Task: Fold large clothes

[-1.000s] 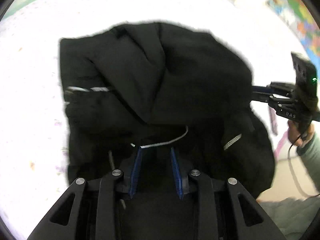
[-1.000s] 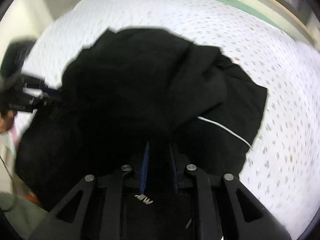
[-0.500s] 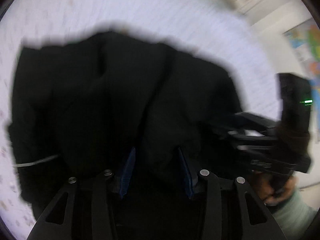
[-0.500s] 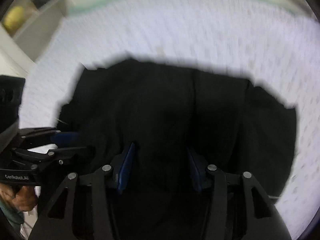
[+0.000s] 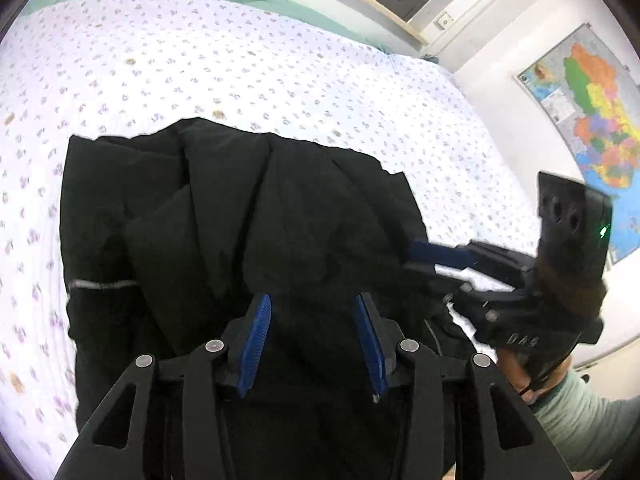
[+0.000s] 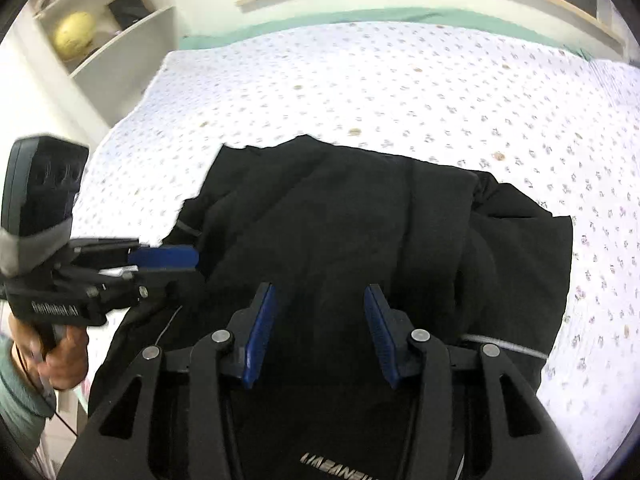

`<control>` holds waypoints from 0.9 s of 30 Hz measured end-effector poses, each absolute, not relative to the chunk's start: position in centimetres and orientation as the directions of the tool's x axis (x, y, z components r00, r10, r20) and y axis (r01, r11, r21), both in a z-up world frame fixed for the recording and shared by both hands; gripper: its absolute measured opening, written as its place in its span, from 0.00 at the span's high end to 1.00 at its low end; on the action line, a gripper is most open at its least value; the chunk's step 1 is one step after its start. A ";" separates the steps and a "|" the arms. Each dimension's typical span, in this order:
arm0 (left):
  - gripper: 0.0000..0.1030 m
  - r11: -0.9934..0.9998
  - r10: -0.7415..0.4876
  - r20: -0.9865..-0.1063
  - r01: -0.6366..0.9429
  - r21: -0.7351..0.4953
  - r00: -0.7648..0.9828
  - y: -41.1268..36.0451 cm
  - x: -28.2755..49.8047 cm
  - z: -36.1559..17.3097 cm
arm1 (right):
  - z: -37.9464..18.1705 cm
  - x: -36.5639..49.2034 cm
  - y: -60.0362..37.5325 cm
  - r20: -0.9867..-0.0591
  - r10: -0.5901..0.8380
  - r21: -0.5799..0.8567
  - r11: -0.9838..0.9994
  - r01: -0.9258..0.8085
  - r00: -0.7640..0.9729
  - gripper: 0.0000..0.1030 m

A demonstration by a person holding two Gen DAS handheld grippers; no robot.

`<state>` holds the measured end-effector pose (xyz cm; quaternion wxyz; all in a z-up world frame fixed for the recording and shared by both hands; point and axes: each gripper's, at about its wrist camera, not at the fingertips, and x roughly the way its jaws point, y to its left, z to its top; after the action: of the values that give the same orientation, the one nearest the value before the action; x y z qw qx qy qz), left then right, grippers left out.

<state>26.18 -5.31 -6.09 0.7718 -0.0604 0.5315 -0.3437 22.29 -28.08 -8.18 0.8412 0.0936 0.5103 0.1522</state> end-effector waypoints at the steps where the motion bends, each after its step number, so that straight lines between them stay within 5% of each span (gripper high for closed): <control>1: 0.56 0.765 -0.583 -0.789 0.457 -0.454 0.193 -5.3 26.1 -6.8 | -8.9 22.0 -27.9 -0.841 0.348 0.306 0.937 -0.165 0.415 0.50; 8: 0.54 0.866 -0.455 -0.887 0.273 -0.418 0.084 -5.3 28.5 -15.9 | -18.4 22.6 -27.8 -0.921 0.300 0.282 0.954 -0.103 0.249 0.51; 17: 0.54 0.852 -0.465 -0.859 0.371 -0.369 0.213 0.4 23.1 -8.0 | -13.2 18.6 -29.8 -0.888 0.326 0.305 0.945 -0.113 0.325 0.52; 27: 0.51 0.902 -0.426 -0.875 0.043 -0.429 0.231 16.4 14.9 -9.0 | -11.4 10.2 -39.0 -0.933 0.216 0.248 0.965 0.081 0.287 0.52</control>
<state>14.93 16.39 -9.02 0.7681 -0.1593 0.6011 -0.1530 10.25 -39.01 -11.37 0.7926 0.1248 0.5954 0.0424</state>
